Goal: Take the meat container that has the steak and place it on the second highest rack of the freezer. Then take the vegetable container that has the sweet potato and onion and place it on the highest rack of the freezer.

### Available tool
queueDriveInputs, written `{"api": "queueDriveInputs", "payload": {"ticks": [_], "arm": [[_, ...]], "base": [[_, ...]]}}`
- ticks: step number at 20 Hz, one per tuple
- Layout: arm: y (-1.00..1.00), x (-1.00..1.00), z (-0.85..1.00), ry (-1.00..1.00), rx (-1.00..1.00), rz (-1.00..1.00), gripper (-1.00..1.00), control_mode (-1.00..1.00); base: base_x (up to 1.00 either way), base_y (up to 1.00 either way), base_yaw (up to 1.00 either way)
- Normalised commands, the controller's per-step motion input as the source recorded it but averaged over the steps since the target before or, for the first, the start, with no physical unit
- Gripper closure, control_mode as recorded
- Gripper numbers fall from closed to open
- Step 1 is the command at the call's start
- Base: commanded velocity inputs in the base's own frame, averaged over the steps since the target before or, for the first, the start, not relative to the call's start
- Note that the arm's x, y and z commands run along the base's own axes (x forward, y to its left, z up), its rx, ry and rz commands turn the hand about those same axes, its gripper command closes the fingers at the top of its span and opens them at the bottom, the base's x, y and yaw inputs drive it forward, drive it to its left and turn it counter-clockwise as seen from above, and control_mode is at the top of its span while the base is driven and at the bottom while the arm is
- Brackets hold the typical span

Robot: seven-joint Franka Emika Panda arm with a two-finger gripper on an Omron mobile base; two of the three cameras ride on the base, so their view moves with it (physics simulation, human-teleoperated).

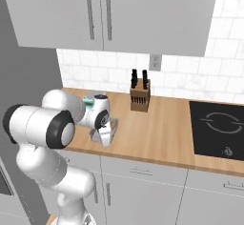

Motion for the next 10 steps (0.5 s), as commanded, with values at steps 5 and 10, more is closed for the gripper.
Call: {"api": "queueDriveInputs", "payload": {"ticks": [5, 10], "arm": [[-0.05, -0.17, 0.21, -0.21, 0.00, -0.03, 1.00, -1.00], [0.00, -0.04, 0.68, -0.12, 0.00, 0.00, 1.00, -1.00]], "base": [[0.00, 0.00, 0.00], [0.00, 0.00, 0.00]]}}
